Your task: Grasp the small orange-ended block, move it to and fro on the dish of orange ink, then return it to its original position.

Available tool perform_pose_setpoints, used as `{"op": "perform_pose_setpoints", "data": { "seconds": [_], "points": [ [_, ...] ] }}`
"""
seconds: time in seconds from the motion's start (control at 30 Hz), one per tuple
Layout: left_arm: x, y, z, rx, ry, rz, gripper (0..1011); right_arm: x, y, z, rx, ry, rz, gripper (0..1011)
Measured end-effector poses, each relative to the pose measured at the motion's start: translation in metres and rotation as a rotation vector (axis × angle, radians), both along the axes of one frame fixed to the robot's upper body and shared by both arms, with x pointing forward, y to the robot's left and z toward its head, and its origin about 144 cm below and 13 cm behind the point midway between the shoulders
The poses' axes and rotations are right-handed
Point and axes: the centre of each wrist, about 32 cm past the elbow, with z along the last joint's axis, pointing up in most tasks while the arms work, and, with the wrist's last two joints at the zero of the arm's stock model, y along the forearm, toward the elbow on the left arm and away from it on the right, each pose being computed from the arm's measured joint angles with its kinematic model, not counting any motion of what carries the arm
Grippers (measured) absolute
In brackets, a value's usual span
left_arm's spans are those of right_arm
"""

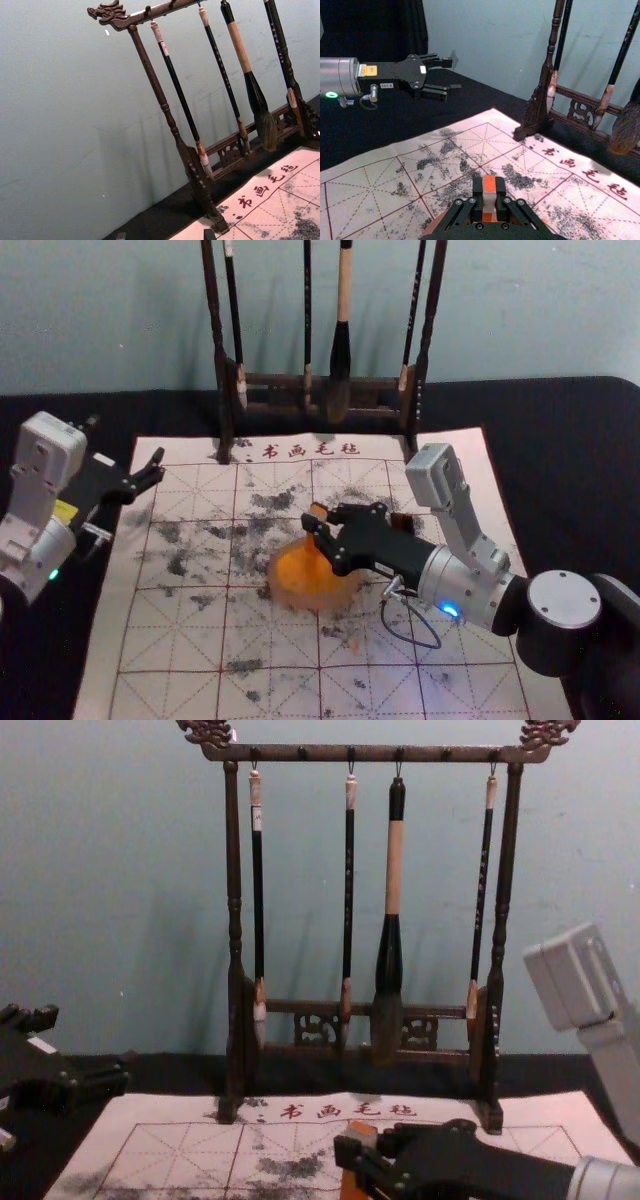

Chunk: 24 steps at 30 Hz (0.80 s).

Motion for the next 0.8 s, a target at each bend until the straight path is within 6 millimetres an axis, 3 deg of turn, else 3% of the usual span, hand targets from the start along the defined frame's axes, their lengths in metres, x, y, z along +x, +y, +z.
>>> {"op": "perform_pose_setpoints", "data": {
  "seconds": [0.8],
  "points": [
    [0.0, 0.0, 0.0, 0.0, 0.0, 0.0, 1001, -0.002, 0.0031, -0.007, -0.019, -0.009, -0.008, 135]
  ]
}}
